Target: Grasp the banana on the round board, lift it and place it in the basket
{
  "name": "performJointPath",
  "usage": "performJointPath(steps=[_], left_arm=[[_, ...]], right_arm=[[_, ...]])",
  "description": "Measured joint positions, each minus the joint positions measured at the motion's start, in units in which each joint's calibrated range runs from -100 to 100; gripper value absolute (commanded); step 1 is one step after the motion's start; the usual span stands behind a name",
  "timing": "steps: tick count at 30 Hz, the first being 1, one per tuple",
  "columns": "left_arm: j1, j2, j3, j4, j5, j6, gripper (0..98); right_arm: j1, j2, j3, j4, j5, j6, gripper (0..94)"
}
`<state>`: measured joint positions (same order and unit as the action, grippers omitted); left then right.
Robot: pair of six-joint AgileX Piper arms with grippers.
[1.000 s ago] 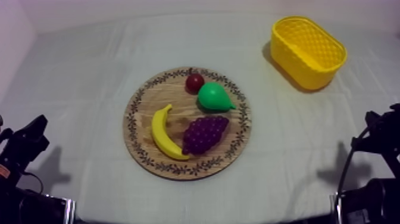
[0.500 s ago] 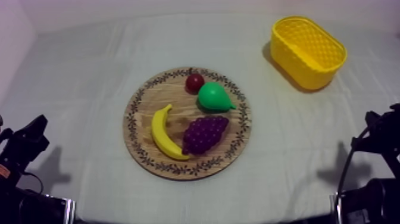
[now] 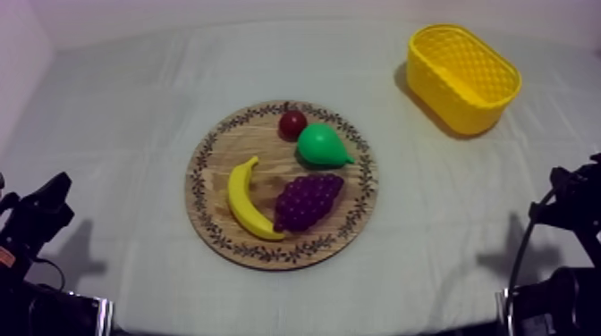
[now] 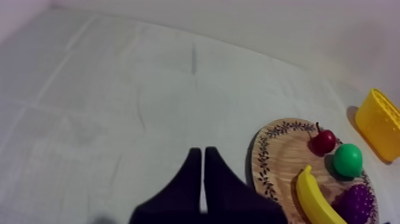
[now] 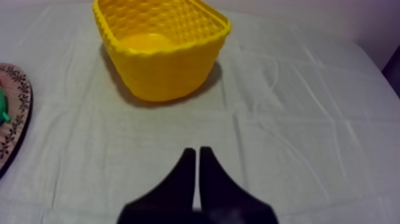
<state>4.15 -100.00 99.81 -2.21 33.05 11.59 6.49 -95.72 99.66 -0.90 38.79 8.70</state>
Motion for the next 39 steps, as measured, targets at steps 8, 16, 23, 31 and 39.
performJointPath(steps=[8, 16, 23, 31, 39], left_arm=[[0.0, 0.0, 0.0, 0.0, 0.0, 0.0, 0.1], [0.0, 0.0, 0.0, 0.0, 0.0, 0.0, 0.1], [0.0, 0.0, 0.0, 0.0, 0.0, 0.0, 0.1], [0.0, 0.0, 0.0, 0.0, 0.1, 0.0, 0.1], [0.0, 0.0, 0.0, 0.0, 0.0, 0.0, 0.1]], right_arm=[[0.6, 4.0, -5.4, -0.1, 0.5, -1.4, 0.5], [1.0, 15.8, -21.8, -2.3, 10.1, -1.3, 0.5], [2.3, 29.4, -40.4, -5.3, 20.9, -0.7, 0.5], [1.4, 45.8, -61.9, -7.6, 32.2, -2.1, 0.5], [-4.0, 59.9, -76.9, -6.7, 38.7, -5.5, 0.5]])
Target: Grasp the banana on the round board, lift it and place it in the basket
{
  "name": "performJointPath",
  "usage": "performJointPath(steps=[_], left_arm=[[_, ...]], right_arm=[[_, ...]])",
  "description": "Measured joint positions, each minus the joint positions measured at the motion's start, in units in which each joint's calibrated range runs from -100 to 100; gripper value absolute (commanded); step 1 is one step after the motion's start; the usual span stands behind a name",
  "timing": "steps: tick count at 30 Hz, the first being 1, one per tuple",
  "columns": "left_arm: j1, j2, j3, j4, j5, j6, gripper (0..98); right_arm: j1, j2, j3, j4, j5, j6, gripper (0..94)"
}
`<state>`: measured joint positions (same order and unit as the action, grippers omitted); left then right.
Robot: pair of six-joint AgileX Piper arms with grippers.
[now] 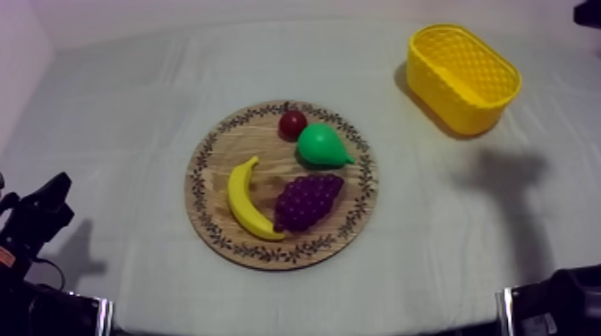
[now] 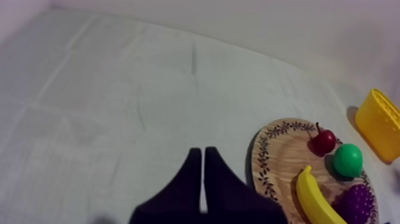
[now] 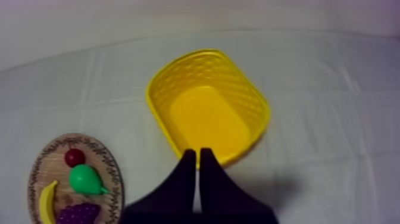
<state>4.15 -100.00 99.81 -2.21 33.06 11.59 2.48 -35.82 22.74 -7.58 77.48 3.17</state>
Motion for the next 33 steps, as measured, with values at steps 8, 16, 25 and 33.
performJointPath(steps=[8, 16, 25, 33], left_arm=[[0.0, 0.0, 0.0, 0.0, 0.0, 0.0, 0.1], [0.0, 0.0, 0.0, 0.0, 0.0, 0.0, 0.1], [0.0, 0.0, 0.0, 0.0, 0.0, 0.0, 0.1], [0.0, 0.0, 0.0, 0.0, 0.0, 0.0, 0.1]], right_arm=[[-9.2, 9.7, -4.9, 2.6, 2.7, -4.8, 0.5], [-19.6, 14.6, -5.1, 3.1, 2.7, -9.7, 0.5], [-29.7, 20.3, -3.7, 2.9, -1.4, -13.3, 0.5], [-34.1, 25.3, -4.4, 1.7, -4.7, -11.7, 1.3]])
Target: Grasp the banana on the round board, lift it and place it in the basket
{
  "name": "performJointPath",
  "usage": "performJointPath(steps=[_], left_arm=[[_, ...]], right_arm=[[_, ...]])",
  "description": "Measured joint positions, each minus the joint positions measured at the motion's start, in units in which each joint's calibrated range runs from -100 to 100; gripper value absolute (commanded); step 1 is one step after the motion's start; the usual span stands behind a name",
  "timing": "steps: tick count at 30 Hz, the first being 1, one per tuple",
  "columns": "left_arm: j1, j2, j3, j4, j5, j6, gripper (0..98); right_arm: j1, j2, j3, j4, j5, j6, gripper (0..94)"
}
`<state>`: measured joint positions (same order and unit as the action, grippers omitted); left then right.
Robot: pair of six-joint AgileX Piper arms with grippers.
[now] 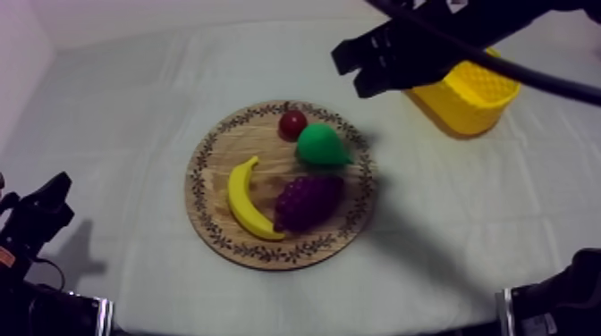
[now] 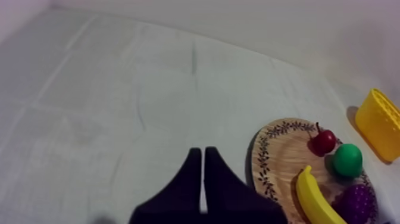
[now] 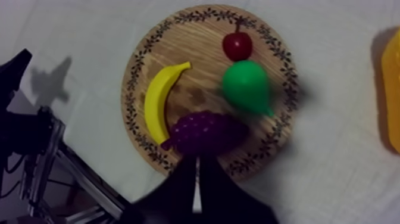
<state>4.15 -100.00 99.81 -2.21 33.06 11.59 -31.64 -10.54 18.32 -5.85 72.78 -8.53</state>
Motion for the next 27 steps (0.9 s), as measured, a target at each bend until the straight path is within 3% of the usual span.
performJointPath(steps=[8, 13, 21, 27], left_arm=[[0.0, 0.0, 0.0, 0.0, 0.0, 0.0, 0.1], [0.0, 0.0, 0.0, 0.0, 0.0, 0.0, 0.1], [0.0, 0.0, 0.0, 0.0, 0.0, 0.0, 0.1], [0.0, 0.0, 0.0, 0.0, 0.0, 0.0, 0.1]], right_arm=[[-1.4, 3.4, -0.9, -0.4, -3.7, 1.7, 11.7], [-3.2, 5.9, -1.3, 0.5, -5.0, 1.0, 29.8], [-4.6, 13.2, -5.9, 0.6, -5.3, -0.3, 72.5], [-3.6, 20.7, -10.6, -3.1, -4.6, 1.6, 84.6]])
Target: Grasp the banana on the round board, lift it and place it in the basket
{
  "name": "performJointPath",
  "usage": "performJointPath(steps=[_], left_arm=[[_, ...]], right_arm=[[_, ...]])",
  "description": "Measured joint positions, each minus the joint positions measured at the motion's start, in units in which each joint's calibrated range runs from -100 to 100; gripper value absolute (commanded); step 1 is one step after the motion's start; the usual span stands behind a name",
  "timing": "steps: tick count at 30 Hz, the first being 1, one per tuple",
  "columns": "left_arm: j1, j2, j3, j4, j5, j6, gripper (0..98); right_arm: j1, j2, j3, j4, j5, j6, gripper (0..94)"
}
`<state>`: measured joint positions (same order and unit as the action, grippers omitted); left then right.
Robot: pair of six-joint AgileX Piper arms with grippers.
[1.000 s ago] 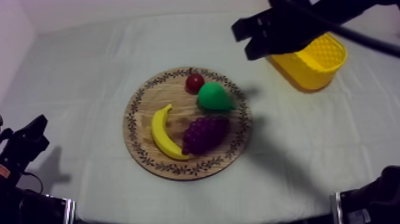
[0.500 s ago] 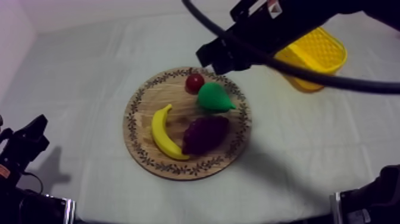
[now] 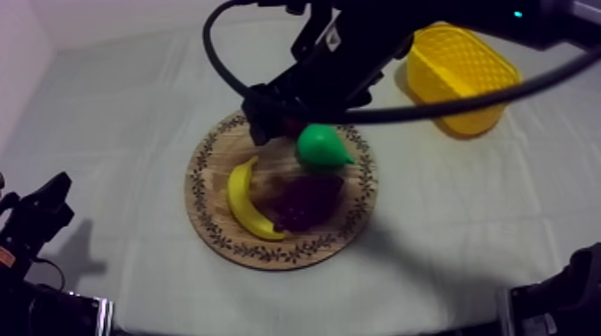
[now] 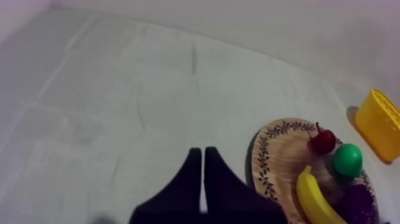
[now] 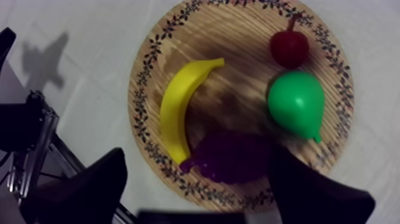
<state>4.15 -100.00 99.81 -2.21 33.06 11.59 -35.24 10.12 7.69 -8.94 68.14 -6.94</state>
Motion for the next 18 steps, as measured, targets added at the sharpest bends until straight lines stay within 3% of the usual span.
performJointPath(steps=[18], left_arm=[[0.0, 0.0, 0.0, 0.0, 0.0, 0.0, 0.1]], right_arm=[[-3.7, 21.7, -17.1, -0.6, 4.0, -1.8, 88.2]])
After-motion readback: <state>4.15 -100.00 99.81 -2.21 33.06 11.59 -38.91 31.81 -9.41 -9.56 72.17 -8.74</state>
